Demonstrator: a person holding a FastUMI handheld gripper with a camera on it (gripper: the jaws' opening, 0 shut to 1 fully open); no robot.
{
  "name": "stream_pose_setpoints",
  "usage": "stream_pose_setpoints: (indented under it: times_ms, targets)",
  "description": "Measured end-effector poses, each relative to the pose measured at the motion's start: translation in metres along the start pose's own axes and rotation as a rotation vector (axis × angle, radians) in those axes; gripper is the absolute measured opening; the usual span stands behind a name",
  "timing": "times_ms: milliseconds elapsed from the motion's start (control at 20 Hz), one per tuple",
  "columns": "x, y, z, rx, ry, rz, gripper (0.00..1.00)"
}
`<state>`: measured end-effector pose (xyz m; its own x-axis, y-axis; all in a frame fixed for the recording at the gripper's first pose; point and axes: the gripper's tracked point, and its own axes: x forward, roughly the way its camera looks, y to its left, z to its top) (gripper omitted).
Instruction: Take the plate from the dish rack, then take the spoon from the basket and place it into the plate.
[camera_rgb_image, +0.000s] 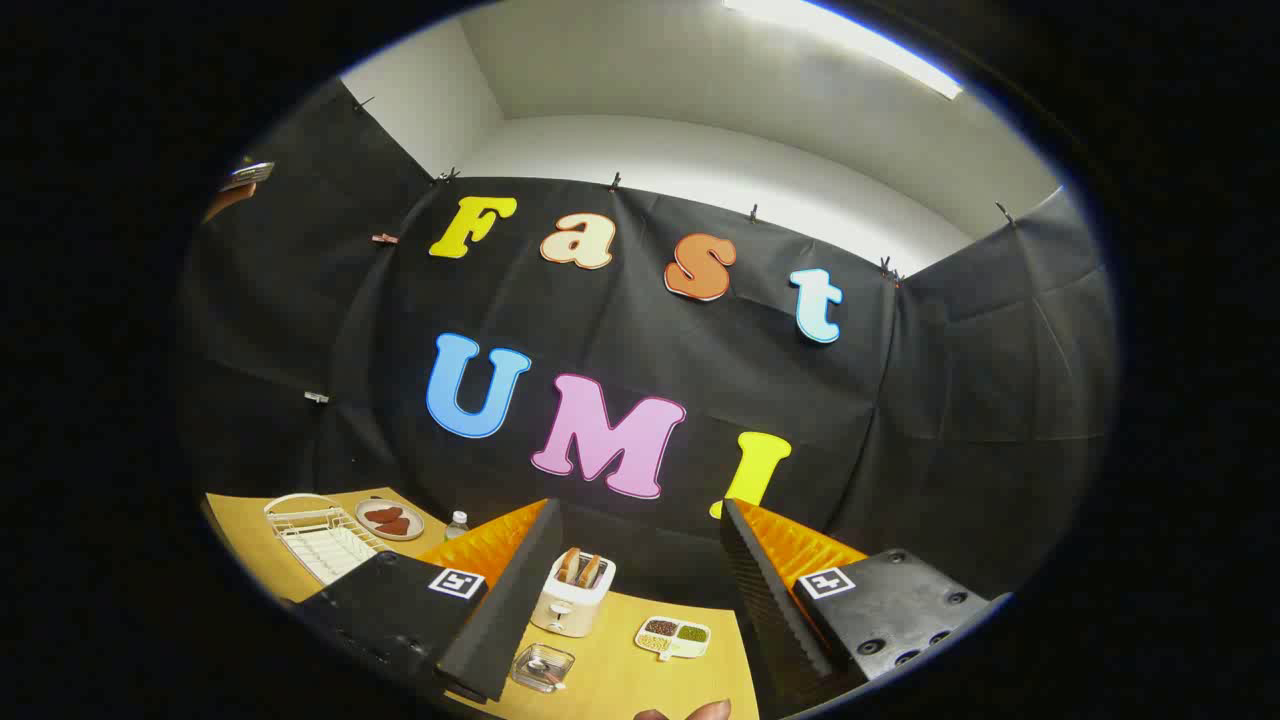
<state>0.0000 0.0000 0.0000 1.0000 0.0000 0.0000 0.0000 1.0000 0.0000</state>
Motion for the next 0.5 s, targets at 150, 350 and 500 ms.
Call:
stream_pose_setpoints:
  times_ms: [150,350,500]
  targets:
    - [-0.0008,0.0015,0.0003,-0.003,0.006,0.004,0.98]
    - [-0.0034,-0.0028,0.0024,-0.009,0.006,0.000,0.98]
    - [-0.0067,-0.0049,0.0021,-0.012,0.009,-0.003,0.97]
